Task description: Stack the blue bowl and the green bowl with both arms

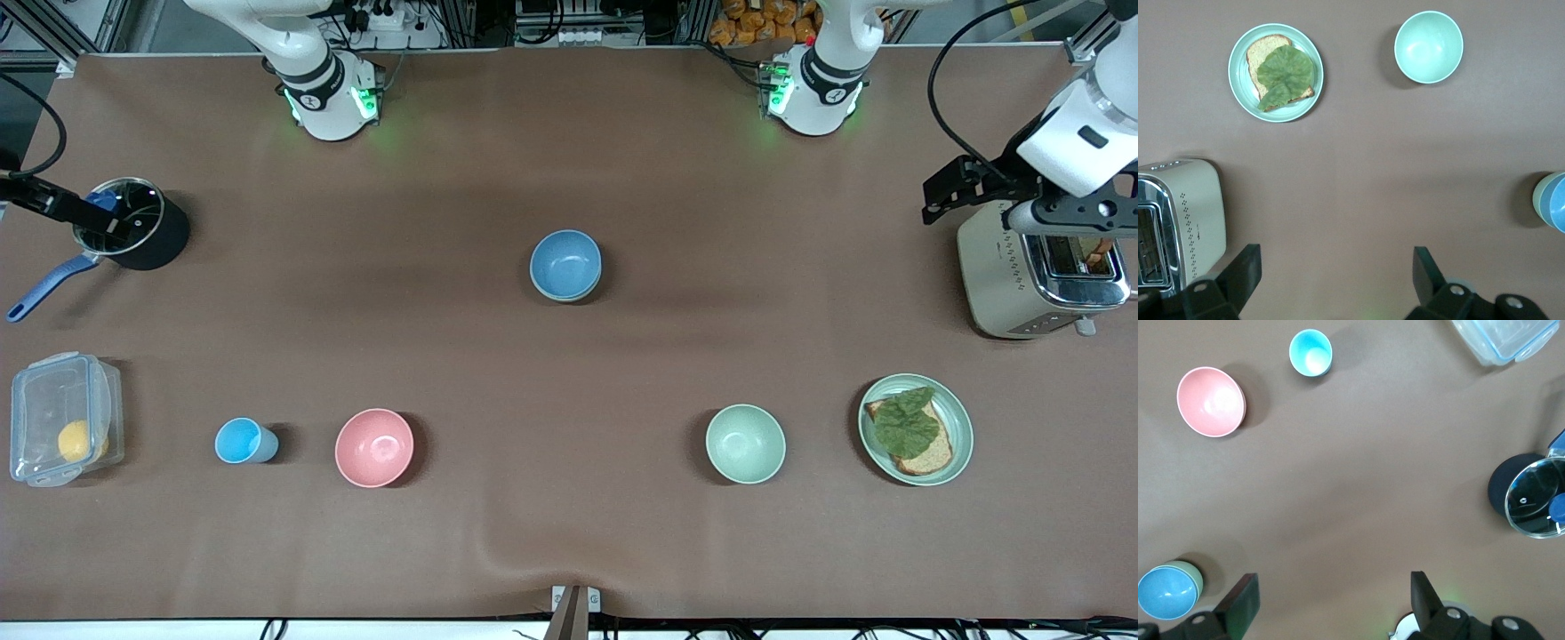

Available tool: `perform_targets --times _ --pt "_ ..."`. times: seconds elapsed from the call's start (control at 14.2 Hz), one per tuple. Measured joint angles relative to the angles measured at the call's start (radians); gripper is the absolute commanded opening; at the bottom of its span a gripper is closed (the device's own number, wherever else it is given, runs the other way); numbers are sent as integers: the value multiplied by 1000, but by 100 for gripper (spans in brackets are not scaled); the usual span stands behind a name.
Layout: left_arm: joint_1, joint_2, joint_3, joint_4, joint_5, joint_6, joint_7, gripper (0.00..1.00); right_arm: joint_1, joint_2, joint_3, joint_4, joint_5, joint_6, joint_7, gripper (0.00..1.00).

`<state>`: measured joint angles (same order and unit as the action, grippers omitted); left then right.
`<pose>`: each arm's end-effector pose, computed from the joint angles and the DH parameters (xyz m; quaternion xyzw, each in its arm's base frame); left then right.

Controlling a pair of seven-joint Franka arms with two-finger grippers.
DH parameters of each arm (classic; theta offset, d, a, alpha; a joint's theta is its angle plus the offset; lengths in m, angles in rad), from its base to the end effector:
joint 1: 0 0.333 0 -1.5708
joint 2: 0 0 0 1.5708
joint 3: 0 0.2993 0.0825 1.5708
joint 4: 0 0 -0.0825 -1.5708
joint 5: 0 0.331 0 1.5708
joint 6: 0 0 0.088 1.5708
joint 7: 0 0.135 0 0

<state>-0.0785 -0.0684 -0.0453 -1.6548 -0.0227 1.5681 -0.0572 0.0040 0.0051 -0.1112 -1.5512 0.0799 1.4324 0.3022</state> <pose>0.4755 -0.0630 0.5780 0.9994 -0.0331 -0.0100 0.0089 0.4829 -0.0401 0.5748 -0.9771 0.1998 0.0654 0.0333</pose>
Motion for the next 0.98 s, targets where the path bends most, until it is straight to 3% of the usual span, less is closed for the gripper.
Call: perform_targets --times 0.21,0.98 --pt "-5 6 0 18 0 -25 0 100 -37 0 40 20 -9 3 -15 100" --pt "-7 12 5 34 26 -43 17 100 -49 0 69 50 -9 -17 -136 100"
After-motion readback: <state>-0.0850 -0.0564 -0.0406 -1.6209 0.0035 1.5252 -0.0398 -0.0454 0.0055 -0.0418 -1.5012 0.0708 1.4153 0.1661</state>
